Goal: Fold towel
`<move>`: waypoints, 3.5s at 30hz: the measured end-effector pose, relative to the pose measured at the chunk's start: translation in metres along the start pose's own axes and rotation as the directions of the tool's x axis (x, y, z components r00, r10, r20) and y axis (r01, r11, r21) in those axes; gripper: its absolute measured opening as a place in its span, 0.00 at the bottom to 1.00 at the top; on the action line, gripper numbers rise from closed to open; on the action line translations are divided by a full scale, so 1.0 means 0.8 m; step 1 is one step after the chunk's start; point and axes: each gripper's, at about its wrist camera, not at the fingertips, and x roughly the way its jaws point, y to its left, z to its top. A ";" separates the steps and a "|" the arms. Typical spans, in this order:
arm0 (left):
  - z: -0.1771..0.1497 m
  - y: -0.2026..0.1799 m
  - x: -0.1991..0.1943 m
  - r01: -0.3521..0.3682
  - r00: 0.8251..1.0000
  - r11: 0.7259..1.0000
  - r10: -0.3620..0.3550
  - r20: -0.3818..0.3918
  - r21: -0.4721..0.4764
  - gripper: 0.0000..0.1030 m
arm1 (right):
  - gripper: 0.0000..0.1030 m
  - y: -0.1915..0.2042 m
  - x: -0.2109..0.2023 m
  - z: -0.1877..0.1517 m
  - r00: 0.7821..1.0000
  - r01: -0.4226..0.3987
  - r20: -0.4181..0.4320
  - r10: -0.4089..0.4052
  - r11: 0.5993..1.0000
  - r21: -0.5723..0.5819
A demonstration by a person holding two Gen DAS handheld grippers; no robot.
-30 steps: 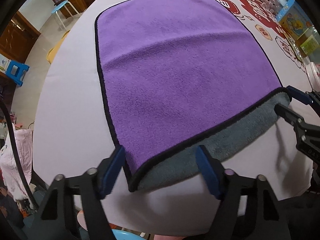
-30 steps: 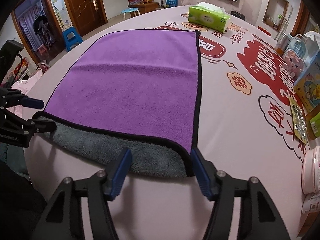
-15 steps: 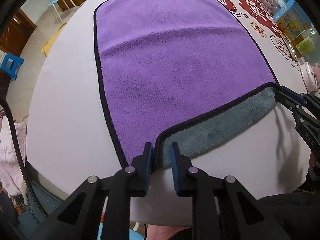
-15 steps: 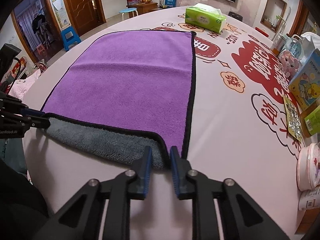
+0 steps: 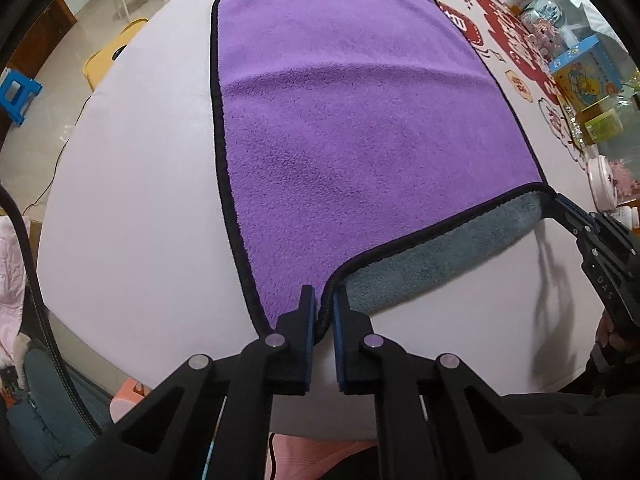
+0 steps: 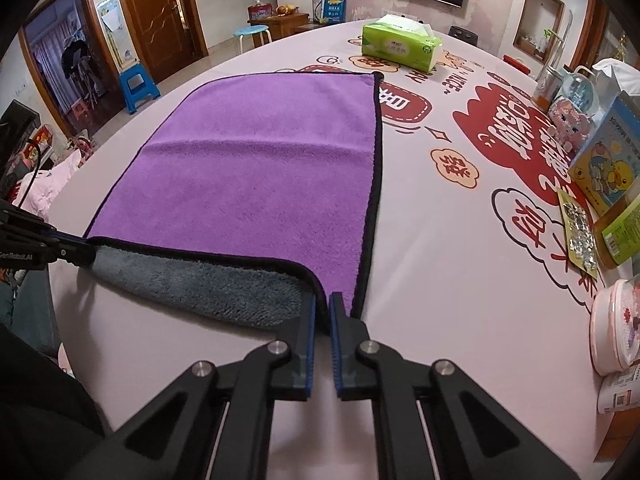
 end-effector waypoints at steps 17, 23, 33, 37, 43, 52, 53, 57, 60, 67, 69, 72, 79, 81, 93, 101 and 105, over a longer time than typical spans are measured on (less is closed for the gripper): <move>0.037 -0.018 -0.080 0.023 0.992 0.996 -0.034 0.121 0.089 0.04 | 0.05 0.001 -0.047 0.043 0.990 -0.014 0.141 0.014 1.000 0.000; 0.071 -0.013 -0.120 0.005 0.980 0.994 -0.027 0.195 0.111 0.04 | 0.05 -0.001 -0.064 0.073 0.977 -0.004 0.212 0.003 1.000 0.005; 0.131 0.009 -0.167 -0.061 0.942 0.994 0.026 0.335 0.094 0.04 | 0.05 -0.007 -0.080 0.133 0.936 0.016 0.350 -0.019 1.000 0.010; 0.161 0.019 -0.171 -0.091 0.926 0.993 0.054 0.374 0.081 0.04 | 0.05 -0.010 -0.073 0.160 0.917 0.021 0.397 -0.024 1.000 0.011; 0.206 0.034 -0.169 -0.129 0.894 0.990 0.095 0.438 0.049 0.04 | 0.05 -0.015 -0.052 0.205 0.889 0.054 0.456 -0.052 0.999 0.010; 0.269 0.044 -0.122 -0.147 0.877 0.989 0.126 0.464 0.008 0.04 | 0.05 -0.015 0.026 0.236 0.847 0.187 0.499 -0.182 0.981 0.040; 0.275 0.046 -0.113 -0.146 0.880 0.989 0.130 0.456 -0.001 0.04 | 0.05 -0.016 0.033 0.238 0.846 0.195 0.497 -0.191 0.980 0.044; 0.293 0.053 -0.078 -0.141 0.893 0.990 0.139 0.428 -0.028 0.04 | 0.05 -0.017 0.070 0.238 0.839 0.234 0.495 -0.226 0.971 0.045; 0.301 0.057 -0.057 -0.144 0.903 0.989 0.149 0.404 -0.043 0.04 | 0.05 -0.017 0.092 0.240 0.847 0.235 0.479 -0.228 0.971 0.046; 0.316 0.061 -0.025 -0.152 0.915 0.987 0.161 0.371 -0.056 0.05 | 0.07 -0.021 0.130 0.244 0.882 0.209 0.413 -0.225 0.974 0.084; 0.317 0.061 -0.019 -0.157 0.919 0.986 0.165 0.358 -0.052 0.06 | 0.08 -0.023 0.139 0.246 0.896 0.191 0.388 -0.213 0.977 0.097; 0.319 0.060 -0.012 -0.146 0.927 0.988 0.155 0.340 -0.053 0.18 | 0.20 -0.023 0.145 0.248 0.910 0.174 0.365 -0.198 0.980 0.100; 0.303 0.064 -0.016 -0.115 0.935 0.989 0.140 0.326 -0.095 0.51 | 0.48 -0.024 0.141 0.244 0.922 0.149 0.343 -0.182 0.982 0.119; 0.294 0.063 -0.021 -0.105 0.934 0.990 0.131 0.332 -0.094 0.52 | 0.51 -0.024 0.137 0.240 0.924 0.147 0.337 -0.182 0.981 0.126; 0.208 0.050 -0.054 -0.090 0.936 0.992 0.116 0.331 -0.094 0.69 | 0.60 -0.009 0.080 0.180 0.937 0.129 0.302 -0.177 0.977 0.171; 0.123 0.048 -0.076 -0.090 0.939 0.994 0.105 0.328 -0.061 0.70 | 0.69 0.016 0.026 0.105 0.948 0.127 0.262 -0.181 0.969 0.211; 0.085 0.043 -0.085 -0.091 0.943 0.996 0.093 0.319 -0.022 0.71 | 0.73 0.033 -0.001 0.064 0.955 0.110 0.242 -0.173 0.961 0.253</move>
